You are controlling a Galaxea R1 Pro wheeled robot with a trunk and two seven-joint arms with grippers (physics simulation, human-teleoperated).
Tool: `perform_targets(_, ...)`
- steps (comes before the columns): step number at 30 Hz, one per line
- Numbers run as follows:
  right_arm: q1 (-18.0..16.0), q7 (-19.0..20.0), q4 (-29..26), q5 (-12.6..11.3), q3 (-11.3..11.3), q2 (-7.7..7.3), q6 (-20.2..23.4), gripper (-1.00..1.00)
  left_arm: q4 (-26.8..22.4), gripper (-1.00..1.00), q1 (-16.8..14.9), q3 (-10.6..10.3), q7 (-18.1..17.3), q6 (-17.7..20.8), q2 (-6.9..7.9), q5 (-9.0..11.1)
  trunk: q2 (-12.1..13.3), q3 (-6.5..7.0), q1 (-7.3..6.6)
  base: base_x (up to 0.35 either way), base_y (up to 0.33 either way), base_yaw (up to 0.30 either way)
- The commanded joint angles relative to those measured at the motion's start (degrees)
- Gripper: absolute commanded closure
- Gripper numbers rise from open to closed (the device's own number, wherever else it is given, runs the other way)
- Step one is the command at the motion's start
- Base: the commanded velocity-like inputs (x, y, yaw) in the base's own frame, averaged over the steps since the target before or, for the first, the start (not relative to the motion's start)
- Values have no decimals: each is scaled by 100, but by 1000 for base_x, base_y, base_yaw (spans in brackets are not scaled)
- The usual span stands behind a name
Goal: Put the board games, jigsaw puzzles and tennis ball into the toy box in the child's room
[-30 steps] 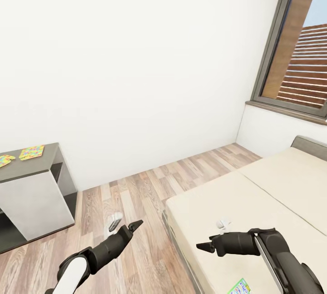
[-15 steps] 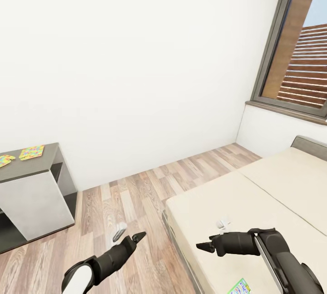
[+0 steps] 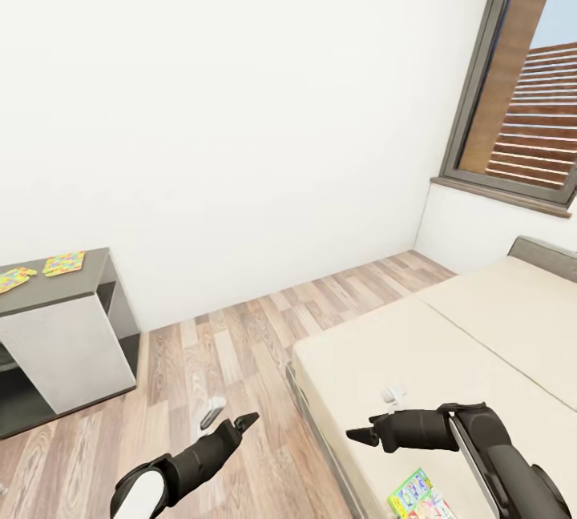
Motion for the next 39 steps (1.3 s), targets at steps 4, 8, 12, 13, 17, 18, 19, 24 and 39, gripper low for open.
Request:
perform_targets(4,-5,49,-7,60,-1,-2,16,-100,-5,-100,-3,-12,55,3,4,54,-5,-7,-3,-284,0,0)
perform_targets(8,-5,49,-7,60,-3,0,-3,-100,-2,-100,-3,-13,56,3,3,52,-5,-7,-3,-302,0,0)
perform_targets(12,-5,47,-9,60,-6,-2,-50,-100,5,-100,-10,-14,57,3,3,49,-5,-7,-3,-307,0,0)
perform_targets(13,-5,46,-10,60,-7,-3,-65,-100,7,-100,-12,-14,57,2,3,47,-5,-7,-3,-257,0,0)
perform_targets(17,-5,44,-15,60,-11,-9,-91,-100,10,-100,-15,-14,57,2,3,44,-5,-7,-3,-208,0,0)
perform_targets(18,-5,44,-17,58,-13,-12,-101,-100,13,-100,-16,-14,57,2,3,43,-5,-7,-3,-131,0,0)
perform_targets(19,-5,44,-17,58,-13,-12,-101,-100,13,-100,-16,-14,57,2,3,43,-5,-7,-3,-131,0,0)
perform_targets(24,-5,42,-22,54,-16,-20,-125,-100,35,-100,-20,-10,57,2,-2,41,-5,-7,-3,-79,0,0)
perform_targets(39,1,23,-248,58,-22,-38,-138,-100,74,-100,-31,10,57,-5,-7,65,-5,-7,-3,-19,0,-6)
